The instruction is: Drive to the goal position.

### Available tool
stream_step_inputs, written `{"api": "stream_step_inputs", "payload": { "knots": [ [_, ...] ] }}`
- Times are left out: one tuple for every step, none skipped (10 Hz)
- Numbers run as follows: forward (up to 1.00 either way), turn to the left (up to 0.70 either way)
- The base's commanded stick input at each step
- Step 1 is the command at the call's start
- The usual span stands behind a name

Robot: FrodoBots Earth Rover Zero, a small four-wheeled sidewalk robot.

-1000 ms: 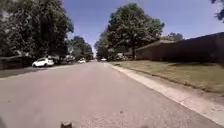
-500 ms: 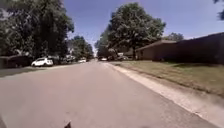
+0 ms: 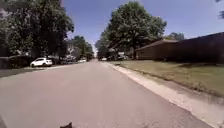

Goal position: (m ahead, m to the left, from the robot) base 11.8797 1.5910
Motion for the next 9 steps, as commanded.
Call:
{"api": "stream_step_inputs", "payload": {
  "knots": [
    [0.7, 0.0],
    [0.7, 0.0],
    [0.7, 0.0],
    [0.7, 0.0],
    [0.7, 0.0],
    [0.7, 0.0],
    [0.7, 0.0],
    [0.7, 0.0],
    [0.7, 0.0]
  ]
}}
